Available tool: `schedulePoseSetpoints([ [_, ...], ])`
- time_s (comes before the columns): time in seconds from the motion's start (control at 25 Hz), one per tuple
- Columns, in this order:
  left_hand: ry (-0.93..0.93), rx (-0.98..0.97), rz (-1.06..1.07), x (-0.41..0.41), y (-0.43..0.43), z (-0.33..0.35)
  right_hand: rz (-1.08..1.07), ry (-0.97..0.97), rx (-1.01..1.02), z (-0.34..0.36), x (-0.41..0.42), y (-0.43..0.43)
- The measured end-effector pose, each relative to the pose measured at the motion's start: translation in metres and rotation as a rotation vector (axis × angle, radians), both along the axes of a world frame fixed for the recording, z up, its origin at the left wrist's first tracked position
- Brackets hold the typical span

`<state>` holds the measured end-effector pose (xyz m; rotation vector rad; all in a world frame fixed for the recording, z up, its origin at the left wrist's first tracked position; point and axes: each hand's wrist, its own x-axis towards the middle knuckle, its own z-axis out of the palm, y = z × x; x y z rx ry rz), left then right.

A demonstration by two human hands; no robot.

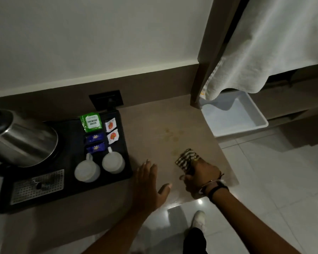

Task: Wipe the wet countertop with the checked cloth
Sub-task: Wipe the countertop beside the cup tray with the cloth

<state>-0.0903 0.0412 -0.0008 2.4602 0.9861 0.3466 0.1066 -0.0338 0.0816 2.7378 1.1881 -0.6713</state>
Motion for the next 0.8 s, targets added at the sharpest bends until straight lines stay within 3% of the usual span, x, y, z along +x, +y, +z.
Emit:
schedulePoseSetpoints([
  [0.08, -0.062, 0.115, -0.173, -0.041, 0.016, -0.007, -0.057, -0.020, 0.074, -0.013, -0.024, -0.010],
  [0.16, -0.041, 0.168, -0.312, -0.075, 0.030, -0.011, -0.109, -0.175, 0.261, -0.016, -0.018, -0.021],
  [0.24, 0.011, 0.201, -0.419, -0.093, 0.041, -0.014, -0.055, -0.257, 0.359, -0.020, 0.009, -0.024],
  [0.28, 0.028, 0.209, -0.448, -0.098, 0.045, -0.014, 0.018, -0.204, 0.325, -0.022, 0.024, -0.023],
  [0.4, 0.034, 0.192, -0.486, -0.106, 0.053, -0.017, 0.367, -0.006, 0.119, -0.046, 0.036, -0.015],
  [0.48, 0.022, 0.172, -0.491, -0.106, 0.056, -0.019, 0.473, -0.039, 0.138, -0.074, 0.016, -0.016],
  [0.6, 0.023, 0.139, -0.488, -0.105, 0.057, -0.023, 0.524, -0.154, 0.289, -0.093, -0.011, -0.017],
  [0.8, 0.041, 0.126, -0.485, -0.106, 0.059, -0.024, 0.453, -0.083, 0.355, -0.086, 0.003, -0.032],
])
